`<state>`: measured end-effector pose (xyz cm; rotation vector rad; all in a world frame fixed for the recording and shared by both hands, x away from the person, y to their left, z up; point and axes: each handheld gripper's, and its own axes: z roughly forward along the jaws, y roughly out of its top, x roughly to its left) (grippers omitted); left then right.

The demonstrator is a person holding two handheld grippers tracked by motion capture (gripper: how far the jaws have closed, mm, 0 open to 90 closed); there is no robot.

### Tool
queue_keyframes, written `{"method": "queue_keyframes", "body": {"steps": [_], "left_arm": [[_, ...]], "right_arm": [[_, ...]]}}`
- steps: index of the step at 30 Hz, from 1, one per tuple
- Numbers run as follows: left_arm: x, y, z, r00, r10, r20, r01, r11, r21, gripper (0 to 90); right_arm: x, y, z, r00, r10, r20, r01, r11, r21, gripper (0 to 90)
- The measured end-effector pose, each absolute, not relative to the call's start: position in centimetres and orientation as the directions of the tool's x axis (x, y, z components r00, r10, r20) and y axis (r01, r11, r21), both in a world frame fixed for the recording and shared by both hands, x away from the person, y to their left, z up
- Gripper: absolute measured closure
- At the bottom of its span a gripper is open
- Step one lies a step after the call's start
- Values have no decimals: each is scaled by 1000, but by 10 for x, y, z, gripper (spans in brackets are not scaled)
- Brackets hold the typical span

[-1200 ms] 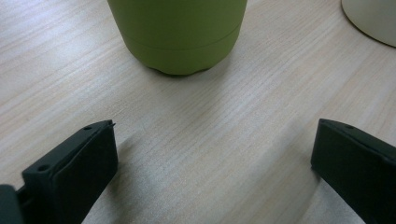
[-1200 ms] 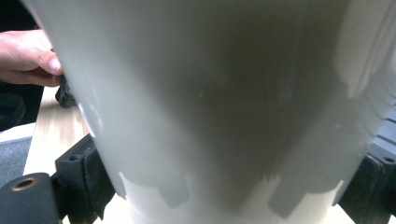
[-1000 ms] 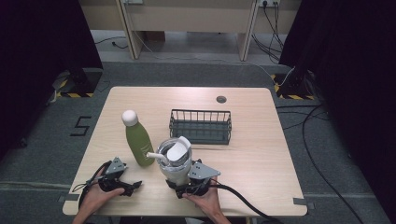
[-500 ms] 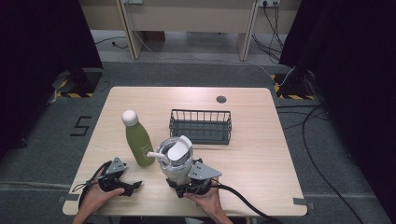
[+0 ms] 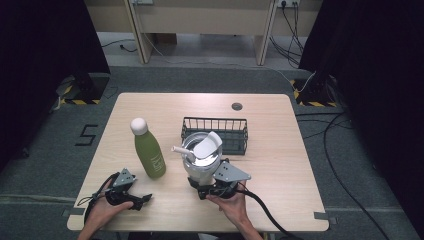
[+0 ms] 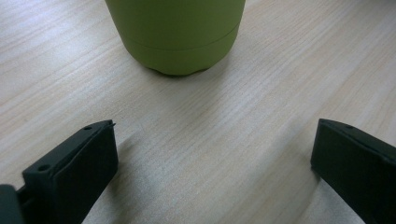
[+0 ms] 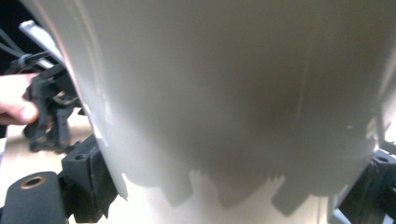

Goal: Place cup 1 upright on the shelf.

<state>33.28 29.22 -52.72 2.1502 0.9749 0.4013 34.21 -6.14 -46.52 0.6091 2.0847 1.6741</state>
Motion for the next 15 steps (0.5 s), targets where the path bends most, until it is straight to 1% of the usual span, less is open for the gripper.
{"method": "queue_keyframes", "body": {"steps": [6,11,15], "left_arm": [[333,292,-527,663,748,-16,520,-446,729,0],[333,292,-527,664,748,-16,520,-447,728,0],[333,292,-527,664,748,-16,520,-447,728,0]], "right_arm": [[352,-73,-453,-797,603,-42,95,193,977,117],[359,-80,-448,-781,622,-52,93,198,976,117],[362,-83,-445,-776,630,-38,102,185,977,117]]}}
